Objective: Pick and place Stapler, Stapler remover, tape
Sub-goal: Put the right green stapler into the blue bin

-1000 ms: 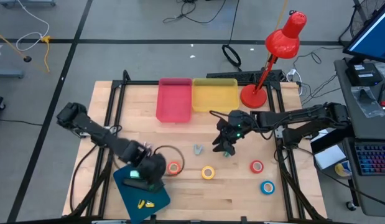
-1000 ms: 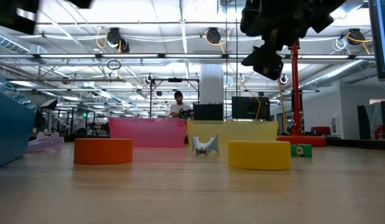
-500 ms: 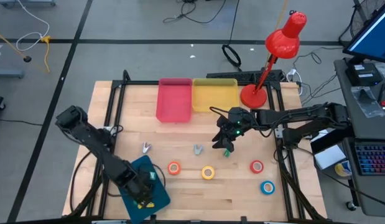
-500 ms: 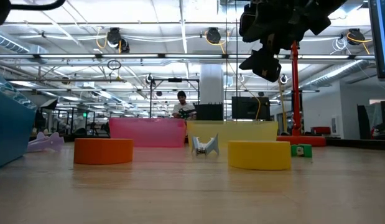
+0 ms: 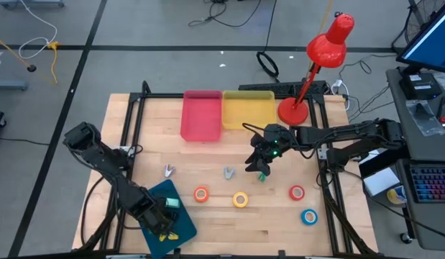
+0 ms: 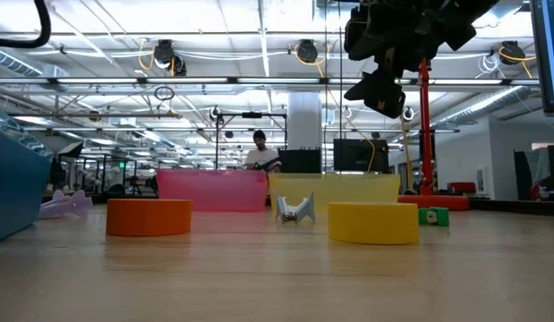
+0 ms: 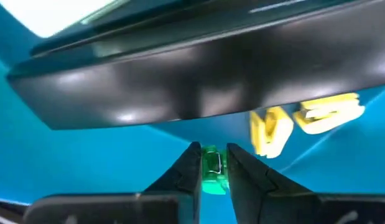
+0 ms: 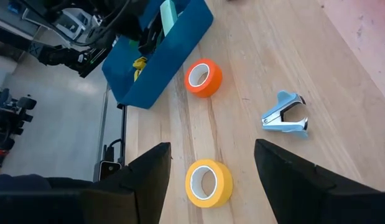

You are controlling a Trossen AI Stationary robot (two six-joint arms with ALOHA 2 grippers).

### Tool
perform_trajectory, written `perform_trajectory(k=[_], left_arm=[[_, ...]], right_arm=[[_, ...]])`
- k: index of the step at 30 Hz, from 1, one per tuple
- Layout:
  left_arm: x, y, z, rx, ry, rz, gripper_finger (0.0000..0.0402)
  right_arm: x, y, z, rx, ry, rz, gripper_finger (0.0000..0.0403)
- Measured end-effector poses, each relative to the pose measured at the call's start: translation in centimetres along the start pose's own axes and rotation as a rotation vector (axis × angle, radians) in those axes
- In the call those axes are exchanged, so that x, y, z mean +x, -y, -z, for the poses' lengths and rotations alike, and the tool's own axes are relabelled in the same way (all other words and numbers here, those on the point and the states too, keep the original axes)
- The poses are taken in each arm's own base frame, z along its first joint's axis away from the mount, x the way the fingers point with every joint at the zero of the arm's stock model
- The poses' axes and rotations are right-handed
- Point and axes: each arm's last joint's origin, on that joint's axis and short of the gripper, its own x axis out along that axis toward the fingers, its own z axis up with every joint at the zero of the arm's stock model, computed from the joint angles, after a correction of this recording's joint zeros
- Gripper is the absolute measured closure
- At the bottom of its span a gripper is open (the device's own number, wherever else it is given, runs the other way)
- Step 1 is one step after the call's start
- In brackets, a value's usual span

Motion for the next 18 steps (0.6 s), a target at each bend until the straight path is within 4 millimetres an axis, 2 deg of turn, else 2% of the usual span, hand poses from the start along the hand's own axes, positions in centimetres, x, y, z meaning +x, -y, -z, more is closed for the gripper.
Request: perform_trajectory(k=[4,18], left_arm=[[0.0,0.02,0.0,0.0,0.0,0.002,0.0323],[-0.01,0.24,-0.02,0.021,0.023,0.032,0.0315]], right_arm=[[0.0,0.0,0.0,-0.001,0.001,0.001,0.0177],[-0.01,0.0,-0.01,-0.003,0.002,0.002,0.0175]])
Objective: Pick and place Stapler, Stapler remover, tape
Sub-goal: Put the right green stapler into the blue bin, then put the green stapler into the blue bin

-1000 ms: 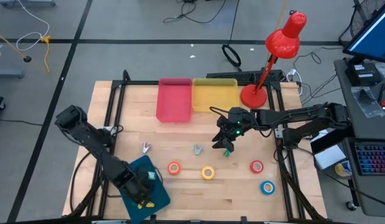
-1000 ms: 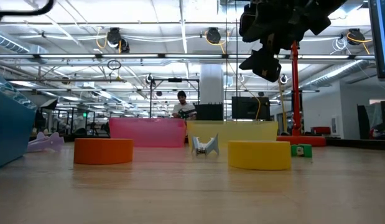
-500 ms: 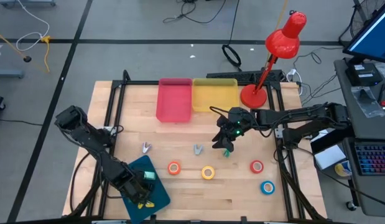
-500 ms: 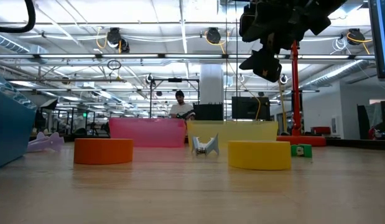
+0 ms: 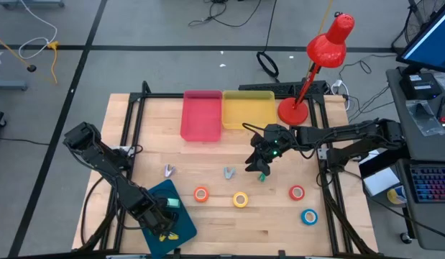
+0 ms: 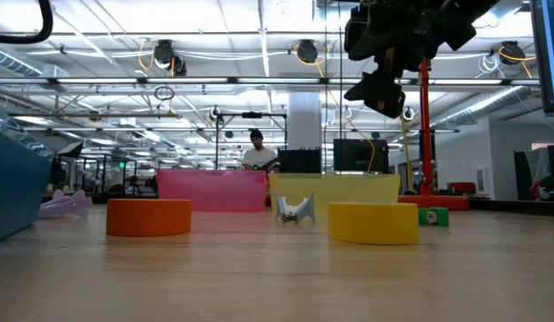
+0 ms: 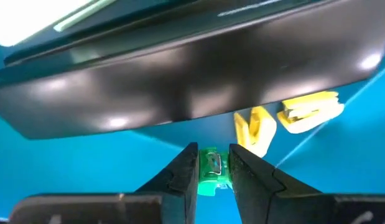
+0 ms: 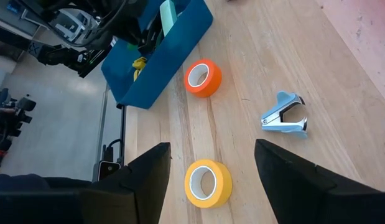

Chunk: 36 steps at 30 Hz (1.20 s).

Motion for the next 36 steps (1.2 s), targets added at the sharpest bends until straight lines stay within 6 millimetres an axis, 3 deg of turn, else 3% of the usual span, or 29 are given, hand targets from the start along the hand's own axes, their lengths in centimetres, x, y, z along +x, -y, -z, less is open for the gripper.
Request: perform_trajectory(k=[8,16,20,28,36], left_arm=[[0.0,0.0,0.0,0.004,0.018,0.011,0.0306],[0.0,0.0,0.1,-0.002,0.015,0.012,0.0216],[0.0,0.2,0.1,-0.034,0.004,0.022,0.019],[-0.2,1.3,0.0,-0.076,-0.016,0.128,0.0183],[-0.6,2.8,0.1,-0.081,0.091,0.348,0.0183]], right_arm=[[0.0,0.0,0.0,0.0,-0.002,-0.002,0.0174],[0.0,0.0,0.1,0.002,-0.007,0.001,0.0174],[0.0,0.0,0.1,-0.02,-0.008,0.001,0.0173],[0.0,0.1,0.1,-0.074,-0.013,0.004,0.0174],[0.0,0.2,0.4,-0.097,-0.041,0.019,0.0172]])
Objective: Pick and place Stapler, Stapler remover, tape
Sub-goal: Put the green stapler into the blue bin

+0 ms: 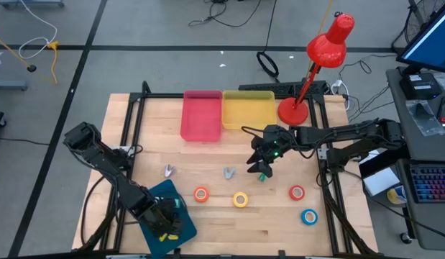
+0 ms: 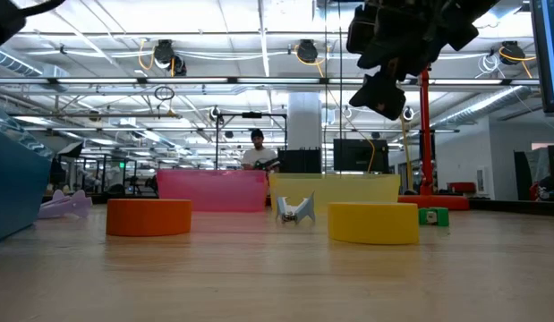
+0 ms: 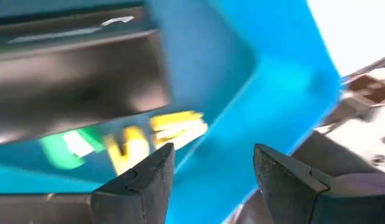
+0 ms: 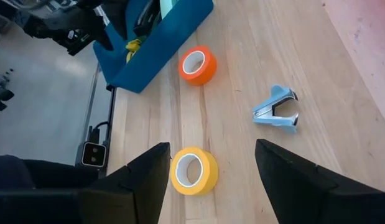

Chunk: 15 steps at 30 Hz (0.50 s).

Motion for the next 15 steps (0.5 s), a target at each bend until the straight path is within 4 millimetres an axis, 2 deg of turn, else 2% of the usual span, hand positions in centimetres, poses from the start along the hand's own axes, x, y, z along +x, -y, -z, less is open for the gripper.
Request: perform_trajectory(k=[8,15], left_arm=[[-0.1,1.5,0.5,0.039,0.012,0.186,0.0183],[-1.1,4.2,1.0,0.145,0.083,0.516,0.0183]], right_arm=[[0.0,0.1,0.2,0.004,-0.016,0.008,0.0175],[0.0,0.1,0.2,0.005,-0.018,0.009,0.0175]])
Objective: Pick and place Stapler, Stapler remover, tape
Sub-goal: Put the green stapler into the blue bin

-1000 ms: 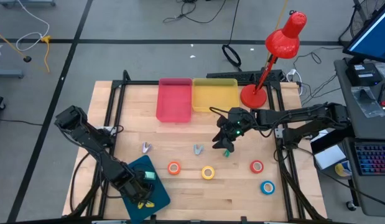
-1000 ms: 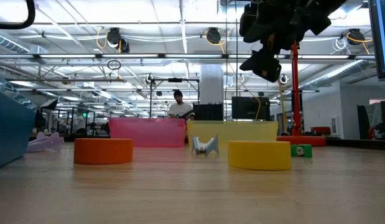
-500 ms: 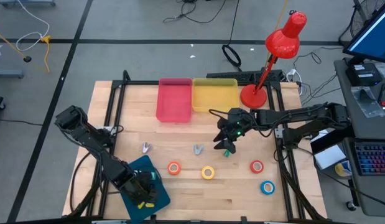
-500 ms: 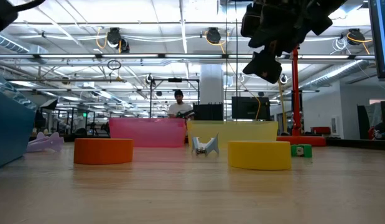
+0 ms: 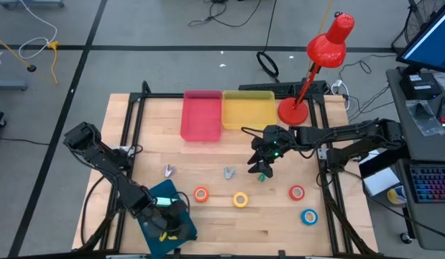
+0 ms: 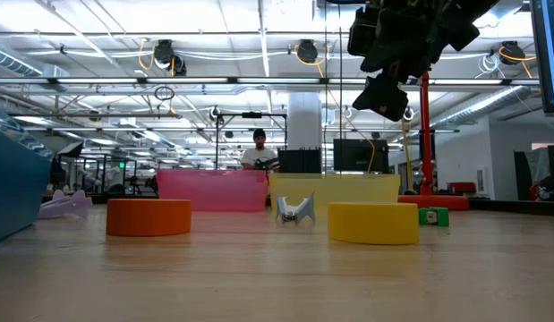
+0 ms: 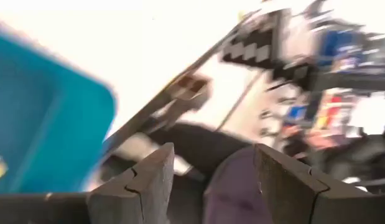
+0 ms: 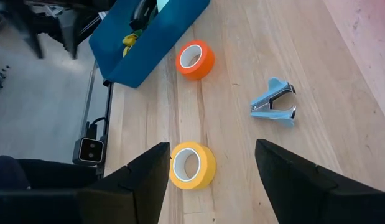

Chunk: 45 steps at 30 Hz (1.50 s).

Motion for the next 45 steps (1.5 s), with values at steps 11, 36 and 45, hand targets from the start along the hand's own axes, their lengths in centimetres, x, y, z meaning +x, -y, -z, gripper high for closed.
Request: perform_trajectory(k=[11,36,45], left_arm=[[0.0,3.4,-2.7,0.263,0.246,0.284,0.0183],[-0.1,5.3,-12.2,0.719,0.593,0.18,0.0183],[-0.4,5.6,-13.5,0.734,0.618,0.192,0.0183]], right_arm=[[0.0,0.1,0.2,-0.008,-0.021,0.008,0.017],[-0.5,1.2,2.9,-0.303,-0.301,0.079,0.0163],[1.1,1.2,3.5,-0.617,-0.365,0.118,0.0163]])
